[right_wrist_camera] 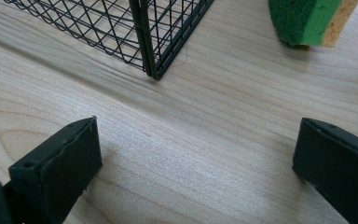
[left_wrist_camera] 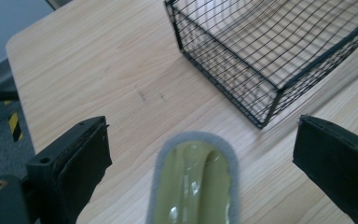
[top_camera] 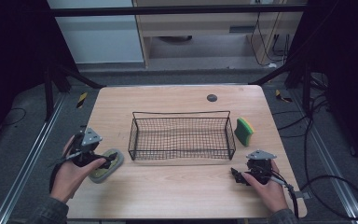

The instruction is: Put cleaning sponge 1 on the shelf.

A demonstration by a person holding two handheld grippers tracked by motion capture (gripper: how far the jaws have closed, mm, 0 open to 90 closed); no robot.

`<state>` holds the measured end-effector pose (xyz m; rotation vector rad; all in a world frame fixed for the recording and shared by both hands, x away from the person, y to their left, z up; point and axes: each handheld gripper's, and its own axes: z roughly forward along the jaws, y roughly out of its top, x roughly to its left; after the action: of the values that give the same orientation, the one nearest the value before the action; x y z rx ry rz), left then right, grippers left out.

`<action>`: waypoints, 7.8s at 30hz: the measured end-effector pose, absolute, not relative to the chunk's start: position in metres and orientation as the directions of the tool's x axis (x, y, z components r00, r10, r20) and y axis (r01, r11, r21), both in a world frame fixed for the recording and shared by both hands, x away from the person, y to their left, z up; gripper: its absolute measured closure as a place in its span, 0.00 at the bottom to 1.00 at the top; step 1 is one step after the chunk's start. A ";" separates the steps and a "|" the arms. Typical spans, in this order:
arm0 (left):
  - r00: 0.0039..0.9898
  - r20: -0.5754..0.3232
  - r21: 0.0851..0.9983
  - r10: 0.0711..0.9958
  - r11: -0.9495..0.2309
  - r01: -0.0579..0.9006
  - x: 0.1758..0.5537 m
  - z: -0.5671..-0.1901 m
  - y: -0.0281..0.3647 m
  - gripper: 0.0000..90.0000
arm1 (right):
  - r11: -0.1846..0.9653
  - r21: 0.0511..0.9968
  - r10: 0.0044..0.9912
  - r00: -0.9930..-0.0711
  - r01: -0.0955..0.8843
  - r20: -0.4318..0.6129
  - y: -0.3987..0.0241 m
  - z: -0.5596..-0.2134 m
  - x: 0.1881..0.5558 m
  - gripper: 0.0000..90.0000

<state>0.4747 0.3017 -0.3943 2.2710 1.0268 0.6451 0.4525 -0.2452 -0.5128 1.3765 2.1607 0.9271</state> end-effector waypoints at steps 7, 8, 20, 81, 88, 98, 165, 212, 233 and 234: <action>0.604 0.159 0.555 0.781 -0.576 0.600 0.497 -0.395 0.306 0.13 | 0.289 0.721 0.905 -0.425 0.629 0.008 -0.245 -0.513 0.452 0.01; 0.604 0.159 0.555 0.781 -0.576 0.600 0.497 -0.395 0.306 0.15 | 0.289 0.721 0.905 -0.425 0.629 0.008 -0.245 -0.513 0.452 0.01; 0.643 0.161 0.476 0.748 -0.630 0.614 0.510 -0.373 0.294 0.13 | 0.294 0.722 0.908 -0.419 0.627 -0.006 -0.245 -0.513 0.452 0.01; 0.701 0.061 0.184 0.711 -0.698 0.692 0.511 -0.423 0.297 0.56 | 0.308 0.721 0.900 -0.437 0.621 -0.008 -0.246 -0.513 0.453 0.01; 0.697 0.074 0.180 0.713 -0.697 0.694 0.517 -0.426 0.291 0.61 | 0.305 0.723 0.900 -0.436 0.620 -0.006 -0.246 -0.513 0.453 0.01; 0.688 0.061 0.168 0.723 -0.687 0.707 0.521 -0.428 0.294 0.71 | 0.306 0.723 0.899 -0.437 0.620 -0.005 -0.246 -0.513 0.453 0.01; 0.812 0.328 0.414 0.482 -0.847 0.335 0.508 -0.291 0.284 0.78 | 0.329 0.723 0.882 -0.472 0.607 -0.005 -0.251 -0.514 0.449 0.01; 0.846 0.383 0.377 0.370 -0.899 0.222 0.526 -0.274 0.224 0.78 | 0.331 0.721 0.882 -0.470 0.609 -0.007 -0.252 -0.514 0.447 0.01; 0.868 0.382 0.340 0.317 -0.922 0.186 0.531 -0.286 0.195 0.78 | 0.331 0.721 0.882 -0.470 0.609 -0.007 -0.252 -0.514 0.447 0.01; 0.870 0.380 0.340 0.313 -0.922 0.183 0.531 -0.287 0.193 0.78 | 0.331 0.721 0.882 -0.470 0.609 -0.007 -0.252 -0.514 0.447 0.01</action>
<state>0.5311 0.1932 -0.2869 2.7479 0.3734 0.6300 0.4467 -0.2521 -0.5136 1.3168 2.2021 0.9318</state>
